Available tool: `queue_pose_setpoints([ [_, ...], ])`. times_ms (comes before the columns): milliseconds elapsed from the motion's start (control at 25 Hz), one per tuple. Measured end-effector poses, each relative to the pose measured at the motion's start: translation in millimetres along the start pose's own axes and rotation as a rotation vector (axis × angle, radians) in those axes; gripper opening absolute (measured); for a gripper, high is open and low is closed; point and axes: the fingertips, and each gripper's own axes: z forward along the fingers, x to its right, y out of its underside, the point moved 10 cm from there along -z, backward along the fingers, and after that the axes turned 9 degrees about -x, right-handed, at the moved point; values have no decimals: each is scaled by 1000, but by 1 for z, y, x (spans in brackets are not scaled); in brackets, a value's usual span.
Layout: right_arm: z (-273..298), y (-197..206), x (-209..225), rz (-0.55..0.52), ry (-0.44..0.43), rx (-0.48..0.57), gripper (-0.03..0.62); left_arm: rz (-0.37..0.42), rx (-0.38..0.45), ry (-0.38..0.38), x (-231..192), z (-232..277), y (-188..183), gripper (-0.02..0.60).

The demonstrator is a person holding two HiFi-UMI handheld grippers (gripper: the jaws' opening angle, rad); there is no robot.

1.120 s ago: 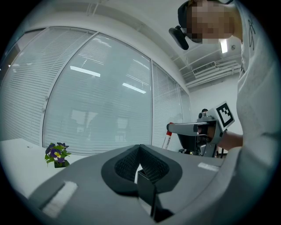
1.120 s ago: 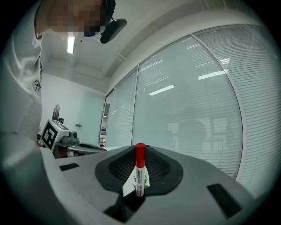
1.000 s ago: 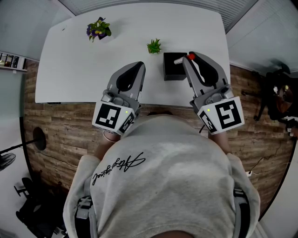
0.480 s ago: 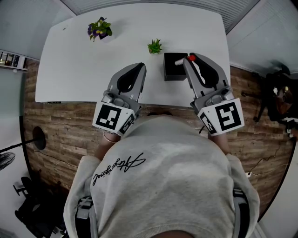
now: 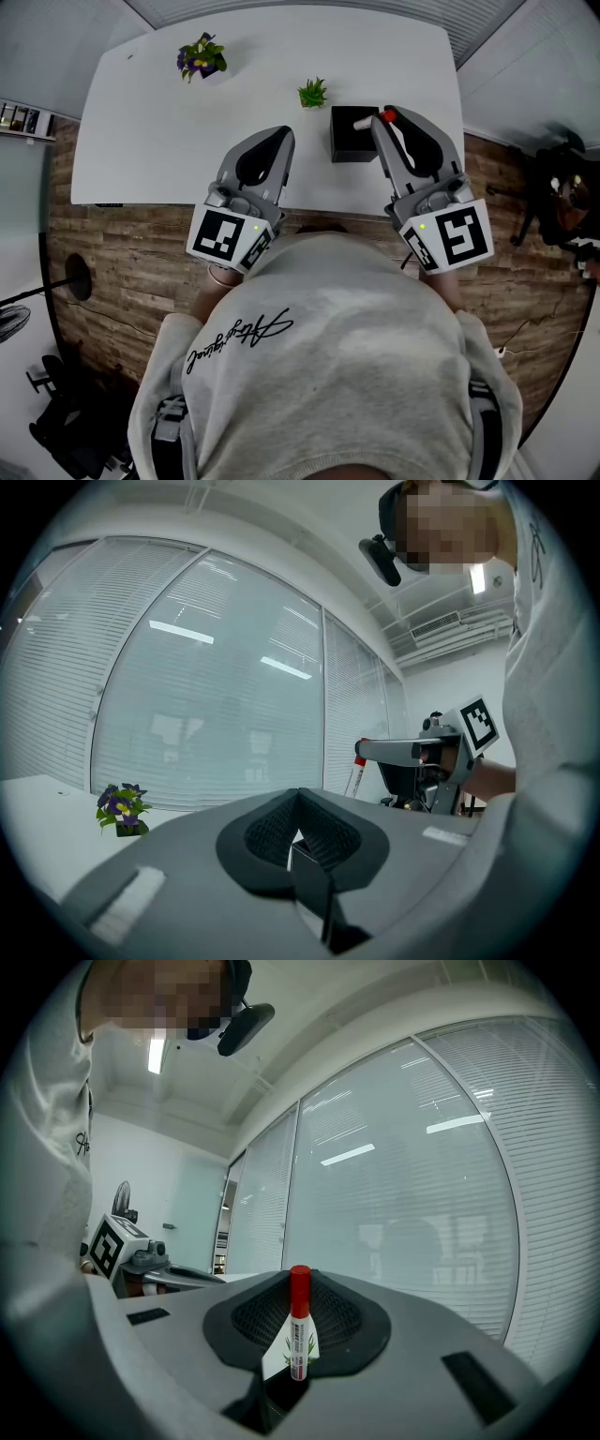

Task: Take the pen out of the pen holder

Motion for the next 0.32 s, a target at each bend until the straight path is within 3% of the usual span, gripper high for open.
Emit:
queue_pose_setpoints([
  [320, -1, -2, 1, -4, 1, 5, 61, -2, 6, -4, 1, 0, -2, 0],
])
